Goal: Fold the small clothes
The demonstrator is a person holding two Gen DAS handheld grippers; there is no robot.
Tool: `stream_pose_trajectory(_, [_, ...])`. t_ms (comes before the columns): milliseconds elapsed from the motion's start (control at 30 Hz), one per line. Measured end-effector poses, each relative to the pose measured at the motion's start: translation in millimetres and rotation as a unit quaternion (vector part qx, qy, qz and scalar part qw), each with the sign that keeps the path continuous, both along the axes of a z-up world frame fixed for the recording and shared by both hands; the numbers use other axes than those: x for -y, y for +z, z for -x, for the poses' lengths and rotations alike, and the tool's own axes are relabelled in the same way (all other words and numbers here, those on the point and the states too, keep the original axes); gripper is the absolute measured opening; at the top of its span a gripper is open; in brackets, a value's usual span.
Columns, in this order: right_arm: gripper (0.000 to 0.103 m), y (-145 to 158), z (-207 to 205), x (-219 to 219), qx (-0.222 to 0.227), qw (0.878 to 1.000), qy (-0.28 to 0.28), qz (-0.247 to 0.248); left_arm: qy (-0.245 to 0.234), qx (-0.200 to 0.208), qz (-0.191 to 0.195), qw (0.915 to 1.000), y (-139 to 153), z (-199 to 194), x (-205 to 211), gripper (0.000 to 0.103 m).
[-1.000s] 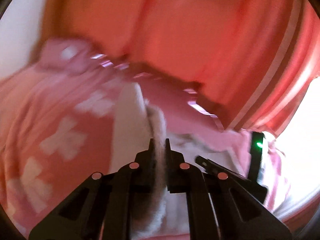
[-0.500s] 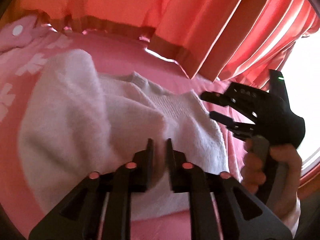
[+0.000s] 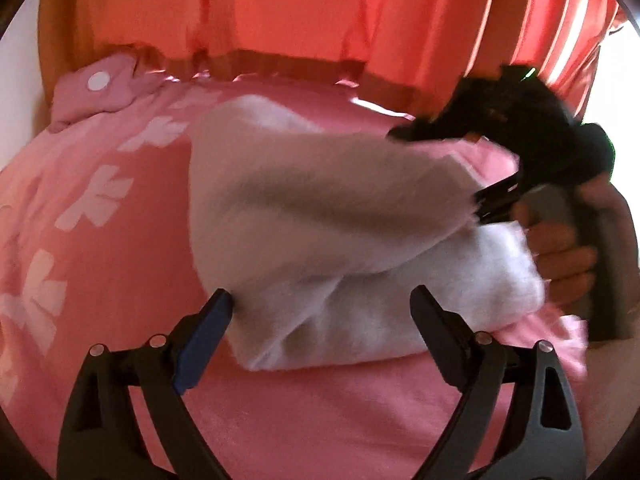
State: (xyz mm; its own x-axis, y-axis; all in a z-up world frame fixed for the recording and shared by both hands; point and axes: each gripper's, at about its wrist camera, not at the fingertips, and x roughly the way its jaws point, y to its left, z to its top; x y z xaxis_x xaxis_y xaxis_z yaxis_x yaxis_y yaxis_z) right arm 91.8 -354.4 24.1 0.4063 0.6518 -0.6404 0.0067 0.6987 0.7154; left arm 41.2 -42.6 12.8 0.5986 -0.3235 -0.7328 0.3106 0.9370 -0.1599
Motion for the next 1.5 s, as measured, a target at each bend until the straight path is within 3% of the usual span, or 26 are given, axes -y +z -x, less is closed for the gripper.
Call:
stream_pose_trajectory(100, [0.084,4.0,5.9,-7.3,0.007,1.0,0.016,-0.015,0.011,-0.004,-0.015,0.9998,-10.4,-2.1,-2.7,0.088])
stream_pose_trajectory(167, [0.086,5.2,4.7,-12.2,0.011,1.0,0.018,0.0,0.021,-0.021,-0.02,0.9994,-19.1,-6.8,-7.9,0.082])
stream_pose_trajectory(233, [0.086,9.2,6.1,-5.2,0.019,0.999,-0.018,0.02,0.036,-0.039,-0.015,0.9985,-25.9,-10.5,-15.6,0.074])
stream_pose_trajectory(267, [0.086,15.8,8.7,3.2,0.035,0.997,-0.054,0.036,0.042,-0.048,-0.007,0.9979,-28.1,-12.4,-21.3,0.073])
stream_pose_trajectory(333, [0.086,30.3,14.9,6.6,0.078,0.994,-0.064,0.052,0.056,-0.061,0.011,0.9965,-30.4,-14.6,-32.9,0.073])
stream_pose_trajectory(400, [0.086,37.9,15.0,-8.7,0.107,0.993,-0.018,0.046,0.06,-0.065,0.014,0.996,-33.4,-16.8,-38.1,0.073])
stream_pose_trajectory(533, [0.084,15.1,3.2,-60.0,0.066,0.994,0.063,0.068,0.056,-0.062,0.004,0.9965,-36.3,-14.5,-35.7,0.072])
stream_pose_trajectory(567, [0.078,7.5,0.0,-75.4,0.056,0.992,0.079,0.078,0.055,-0.06,0.0,0.9967,-36.8,-13.9,-34.6,0.072])
stream_pose_trajectory(600, [0.044,4.7,-0.1,-82.4,0.056,0.991,0.09,0.08,0.055,-0.059,-0.003,0.9968,-37.4,-14.1,-34.4,0.072])
stream_pose_trajectory(633, [0.016,9.0,2.4,-90.9,0.067,0.989,0.102,0.081,0.055,-0.059,-0.004,0.9967,-37.3,-14.0,-33.9,0.072])
stream_pose_trajectory(767, [0.014,70.6,50.4,-61.8,0.199,0.977,0.067,0.03,0.061,-0.067,0.004,0.9958,-36.7,-14.8,-39.3,0.072])
stream_pose_trajectory(800, [0.014,77.4,60.2,-49.0,0.212,0.976,0.049,0.027,0.062,-0.065,0.007,0.9959,-36.2,-14.5,-40.3,0.072])
stream_pose_trajectory(833, [0.014,76.2,65.2,-35.5,0.211,0.976,0.029,0.041,0.06,-0.064,0.013,0.9961,-36.3,-14.2,-41.9,0.073])
stream_pose_trajectory(867, [0.015,63.3,62.6,-22.9,0.176,0.98,0.005,0.09,0.059,-0.064,0.014,0.996,-37.6,-15.1,-42.5,0.073])
stream_pose_trajectory(933, [0.019,22.7,45.2,-9.3,0.07,0.986,0.003,0.149,0.059,-0.069,0.007,0.9958,-42.5,-15.7,-40.3,0.073])
stream_pose_trajectory(967, [0.02,0.4,36.9,-3.3,0.011,0.987,-0.001,0.161,0.06,-0.067,0.005,0.9959,-43.6,-14.8,-39.2,0.073])
stream_pose_trajectory(1000, [0.025,-5.5,35.1,1.1,-0.002,0.989,-0.007,0.151,0.061,-0.064,0.002,0.9961,-43.6,-14.2,-37.6,0.073])
stream_pose_trajectory(1067, [0.031,7.7,39.0,9.0,0.029,0.991,-0.022,0.129,0.063,-0.064,0.0,0.9959,-43.3,-14.5,-36.0,0.073])
stream_pose_trajectory(1133, [0.074,25.5,44.9,19.6,0.076,0.985,-0.069,0.138,0.067,-0.067,0.003,0.9955,-43.0,-15.9,-36.6,0.074])
stream_pose_trajectory(1167, [0.077,28.2,47.1,24.1,0.082,0.984,-0.081,0.138,0.067,-0.069,0.004,0.9954,-42.7,-16.1,-36.7,0.074])
stream_pose_trajectory(1367, [0.077,-7.5,22.7,7.8,-0.009,0.995,-0.034,0.096,0.069,-0.073,0.002,0.995,-41.1,-14.1,-35.1,0.073])
stream_pose_trajectory(1433, [0.076,-5.9,19.5,-1.2,-0.006,0.994,-0.031,0.106,0.07,-0.077,0.005,0.9946,-39.7,-14.7,-35.6,0.072])
stream_pose_trajectory(1467, [0.071,-3.1,20.0,-7.3,0.006,0.994,-0.027,0.106,0.07,-0.077,0.005,0.9945,-38.6,-15.0,-35.4,0.07])
stream_pose_trajectory(1500, [0.036,0.2,21.7,-13.2,0.019,0.995,-0.015,0.1,0.068,-0.077,0.006,0.9947,-37.8,-15.4,-35.3,0.067])
